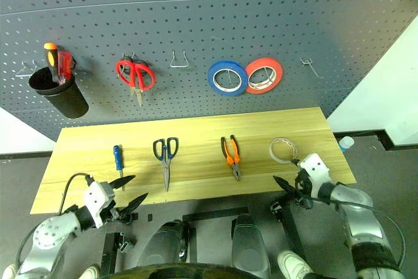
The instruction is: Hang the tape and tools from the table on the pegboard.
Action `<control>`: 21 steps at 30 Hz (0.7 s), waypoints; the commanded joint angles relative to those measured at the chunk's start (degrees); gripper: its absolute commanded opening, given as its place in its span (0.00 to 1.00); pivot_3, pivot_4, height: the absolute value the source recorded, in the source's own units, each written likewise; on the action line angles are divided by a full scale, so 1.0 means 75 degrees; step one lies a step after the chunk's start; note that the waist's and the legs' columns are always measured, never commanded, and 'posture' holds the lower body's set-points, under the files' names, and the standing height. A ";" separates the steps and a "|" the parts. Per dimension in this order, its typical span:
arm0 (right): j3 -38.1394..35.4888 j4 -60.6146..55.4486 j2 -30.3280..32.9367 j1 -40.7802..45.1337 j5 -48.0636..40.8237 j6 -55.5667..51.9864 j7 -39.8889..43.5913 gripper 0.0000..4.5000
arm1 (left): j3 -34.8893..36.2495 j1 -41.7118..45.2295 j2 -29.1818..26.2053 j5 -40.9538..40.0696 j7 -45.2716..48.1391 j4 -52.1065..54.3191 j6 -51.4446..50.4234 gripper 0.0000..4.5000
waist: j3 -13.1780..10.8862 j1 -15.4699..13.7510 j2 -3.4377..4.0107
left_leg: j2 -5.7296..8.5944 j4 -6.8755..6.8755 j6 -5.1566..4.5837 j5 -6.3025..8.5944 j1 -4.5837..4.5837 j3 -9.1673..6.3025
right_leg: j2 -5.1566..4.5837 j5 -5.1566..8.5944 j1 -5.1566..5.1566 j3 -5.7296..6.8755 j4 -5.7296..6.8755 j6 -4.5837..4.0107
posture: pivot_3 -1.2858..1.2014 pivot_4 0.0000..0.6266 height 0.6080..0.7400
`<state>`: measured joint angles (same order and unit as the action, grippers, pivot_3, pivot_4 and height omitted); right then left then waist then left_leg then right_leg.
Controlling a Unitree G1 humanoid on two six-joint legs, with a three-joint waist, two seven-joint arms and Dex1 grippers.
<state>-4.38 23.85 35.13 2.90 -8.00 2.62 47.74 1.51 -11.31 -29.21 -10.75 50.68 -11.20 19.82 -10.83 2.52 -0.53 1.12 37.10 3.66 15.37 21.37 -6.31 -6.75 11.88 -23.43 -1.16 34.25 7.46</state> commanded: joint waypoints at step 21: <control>0.2008 0.3402 -0.0416 0.3509 0.1980 -0.1716 -0.0070 1.00 | -0.1735 0.2131 0.0302 -0.0015 0.1385 0.0273 -0.1942 0.78 | 0.0005 0.0076 0.0009 | 0.0003 0.0003 -0.0001 -0.0002 -0.0005 0.0000 | 0.0004 -0.0022 0.0003 -0.0004 0.0006 0.0012 | 0.48 0.21 0.94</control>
<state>10.41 48.06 32.21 27.86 6.10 -9.36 46.74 -11.79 5.05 -26.29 -9.92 60.71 -11.58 5.33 -10.79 3.09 -0.46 1.14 37.12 3.65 15.35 21.33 -6.31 -6.72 11.71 -23.41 -1.20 34.30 7.55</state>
